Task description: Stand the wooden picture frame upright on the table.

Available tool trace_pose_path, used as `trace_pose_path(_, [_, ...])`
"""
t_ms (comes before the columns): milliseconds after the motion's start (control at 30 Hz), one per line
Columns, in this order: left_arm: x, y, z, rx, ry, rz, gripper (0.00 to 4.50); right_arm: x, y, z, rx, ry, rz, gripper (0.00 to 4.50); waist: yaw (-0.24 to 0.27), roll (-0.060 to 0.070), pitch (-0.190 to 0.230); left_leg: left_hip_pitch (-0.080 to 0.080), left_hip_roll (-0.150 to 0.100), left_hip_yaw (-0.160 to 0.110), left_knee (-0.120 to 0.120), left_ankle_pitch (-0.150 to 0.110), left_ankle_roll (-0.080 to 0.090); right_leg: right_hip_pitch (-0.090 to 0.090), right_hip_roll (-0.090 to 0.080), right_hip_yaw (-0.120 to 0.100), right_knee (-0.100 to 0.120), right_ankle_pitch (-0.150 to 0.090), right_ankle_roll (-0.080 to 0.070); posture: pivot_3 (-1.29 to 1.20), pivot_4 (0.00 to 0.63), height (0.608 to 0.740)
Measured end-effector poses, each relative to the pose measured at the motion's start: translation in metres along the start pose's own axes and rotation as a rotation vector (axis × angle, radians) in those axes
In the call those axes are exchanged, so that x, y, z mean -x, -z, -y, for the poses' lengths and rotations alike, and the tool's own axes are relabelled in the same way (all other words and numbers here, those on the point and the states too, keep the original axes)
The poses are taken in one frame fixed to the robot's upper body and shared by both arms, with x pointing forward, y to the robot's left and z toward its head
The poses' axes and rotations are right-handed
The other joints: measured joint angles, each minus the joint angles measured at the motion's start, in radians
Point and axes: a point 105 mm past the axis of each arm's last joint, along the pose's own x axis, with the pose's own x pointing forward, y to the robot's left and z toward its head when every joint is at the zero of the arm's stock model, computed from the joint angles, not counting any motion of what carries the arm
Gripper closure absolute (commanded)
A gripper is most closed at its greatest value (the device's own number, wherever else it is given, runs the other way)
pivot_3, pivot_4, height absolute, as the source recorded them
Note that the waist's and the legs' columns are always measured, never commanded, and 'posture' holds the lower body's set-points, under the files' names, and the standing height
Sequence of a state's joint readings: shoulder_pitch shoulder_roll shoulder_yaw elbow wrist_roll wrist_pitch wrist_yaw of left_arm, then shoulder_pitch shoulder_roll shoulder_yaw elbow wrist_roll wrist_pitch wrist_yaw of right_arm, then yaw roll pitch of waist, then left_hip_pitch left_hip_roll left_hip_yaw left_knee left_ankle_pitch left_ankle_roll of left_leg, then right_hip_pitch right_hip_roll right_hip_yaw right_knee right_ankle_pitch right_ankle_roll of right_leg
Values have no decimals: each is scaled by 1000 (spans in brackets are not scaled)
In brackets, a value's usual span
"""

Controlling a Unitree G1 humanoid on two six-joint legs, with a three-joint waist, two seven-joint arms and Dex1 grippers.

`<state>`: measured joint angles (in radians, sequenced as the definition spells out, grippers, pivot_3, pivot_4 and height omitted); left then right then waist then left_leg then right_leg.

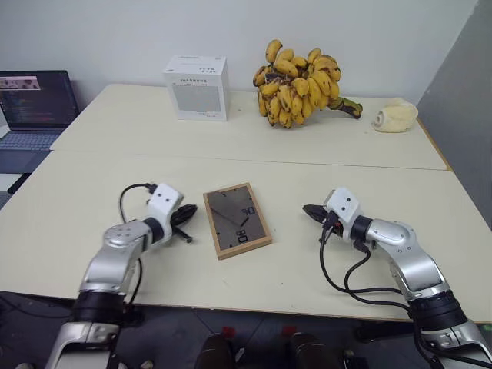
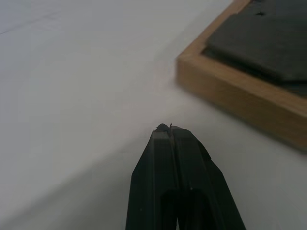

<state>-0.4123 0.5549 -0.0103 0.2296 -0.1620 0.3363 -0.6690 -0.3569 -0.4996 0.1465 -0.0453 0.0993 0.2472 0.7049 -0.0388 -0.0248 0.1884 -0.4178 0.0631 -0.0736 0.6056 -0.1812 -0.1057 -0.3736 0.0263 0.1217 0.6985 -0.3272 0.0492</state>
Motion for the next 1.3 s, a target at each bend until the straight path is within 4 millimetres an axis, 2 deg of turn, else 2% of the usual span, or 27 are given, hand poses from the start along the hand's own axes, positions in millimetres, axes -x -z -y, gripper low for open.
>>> trace_pose_path(67, [-16,-8,12,-13,54,15,4500,1,1,0,-11,17,1,4447,1,0,0,0,0,0,1,0,0,0,0,0,0,0,0,0,150,740])
trace_pose_path(267, [-43,-23,39,-28,156,49,4500,1,0,-3,-23,22,5,4447,6,0,0,-2,-1,-1,2,0,0,0,0,0,0,1,2,0,150,740])
trace_pose_path(400, [-50,-27,55,-37,213,63,4500,1,1,-3,-27,28,2,4447,5,0,0,-2,-1,-1,2,0,0,0,0,0,0,1,1,0,150,740])
trace_pose_path(567, [-29,-19,54,-59,264,27,4500,5,4,-2,-10,30,-14,4447,-1,0,0,-1,-1,-1,2,0,0,0,0,0,0,1,1,0,150,740])
trace_pose_path(667, [3,-6,41,-5,278,-53,4500,15,18,-1,28,37,-71,4447,-15,0,0,-1,0,-1,1,0,0,0,0,0,0,-1,3,0,150,740])
trace_pose_path(767, [27,0,39,77,307,-128,4500,19,22,-2,39,37,-81,4447,-21,0,0,-1,0,-1,1,0,0,0,0,0,0,-2,4,0,150,740])
trace_pose_path(800, [36,0,40,153,324,-159,4500,20,24,-3,43,35,-87,4447,-21,0,0,-1,0,-1,1,0,0,0,0,0,0,-2,5,0,150,740])
trace_pose_path(900, [51,-4,42,296,360,-203,4500,22,26,-3,53,33,-91,4447,-21,0,0,-1,0,-1,2,0,0,0,0,-1,0,-2,5,0,150,740])
trace_pose_path(967, [58,-6,43,362,377,-220,4500,23,27,-3,55,32,-89,4447,-20,0,0,-1,0,-2,2,0,0,1,0,0,0,-2,5,0,150,740])
trace_pose_path(1067, [56,-26,36,512,389,-178,4500,23,31,-2,56,34,-101,4447,-16,0,0,-1,0,-2,3,0,0,0,0,-1,0,-2,5,0,150,740])
trace_pose_path(1133, [55,-33,32,549,385,-158,4500,23,32,-2,56,35,-103,4447,-18,0,0,-1,0,-2,2,0,0,0,0,-1,0,-2,5,0,150,740])
trace_pose_path(1300, [52,-39,30,653,425,-150,3529,24,36,-2,88,30,-117,4500,-20,0,0,-1,0,-2,2,0,0,0,0,-1,0,-2,5,0,150,740])
